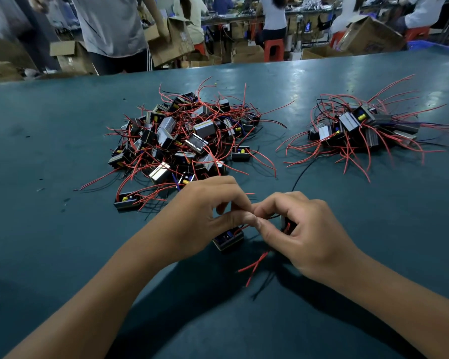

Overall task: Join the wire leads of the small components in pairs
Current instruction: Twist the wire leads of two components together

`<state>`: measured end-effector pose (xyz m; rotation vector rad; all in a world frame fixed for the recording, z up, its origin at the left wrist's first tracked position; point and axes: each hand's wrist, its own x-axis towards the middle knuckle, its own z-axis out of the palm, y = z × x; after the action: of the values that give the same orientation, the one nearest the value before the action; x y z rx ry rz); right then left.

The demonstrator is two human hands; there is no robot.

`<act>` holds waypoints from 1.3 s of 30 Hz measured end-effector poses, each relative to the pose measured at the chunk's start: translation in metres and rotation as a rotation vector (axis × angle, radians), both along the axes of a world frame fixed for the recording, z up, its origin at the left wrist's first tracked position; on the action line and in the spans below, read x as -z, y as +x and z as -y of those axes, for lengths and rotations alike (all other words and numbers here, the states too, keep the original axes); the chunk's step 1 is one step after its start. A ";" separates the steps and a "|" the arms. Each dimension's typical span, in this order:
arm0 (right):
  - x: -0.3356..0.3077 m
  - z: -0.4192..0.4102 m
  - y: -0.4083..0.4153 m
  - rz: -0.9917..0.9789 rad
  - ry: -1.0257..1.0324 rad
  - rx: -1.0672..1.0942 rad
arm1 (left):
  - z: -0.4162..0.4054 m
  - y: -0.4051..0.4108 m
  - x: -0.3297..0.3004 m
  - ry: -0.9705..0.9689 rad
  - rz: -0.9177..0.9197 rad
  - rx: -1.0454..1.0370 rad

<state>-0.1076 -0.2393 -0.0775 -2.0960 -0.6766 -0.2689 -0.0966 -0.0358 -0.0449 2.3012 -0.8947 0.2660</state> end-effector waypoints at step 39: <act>0.001 -0.001 0.000 -0.020 0.011 0.049 | -0.007 -0.011 -0.013 -0.090 -0.178 -0.129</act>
<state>-0.1078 -0.2386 -0.0785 -2.1042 -0.6115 -0.2776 -0.1076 -0.0285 -0.0317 2.2612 -0.6349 0.1501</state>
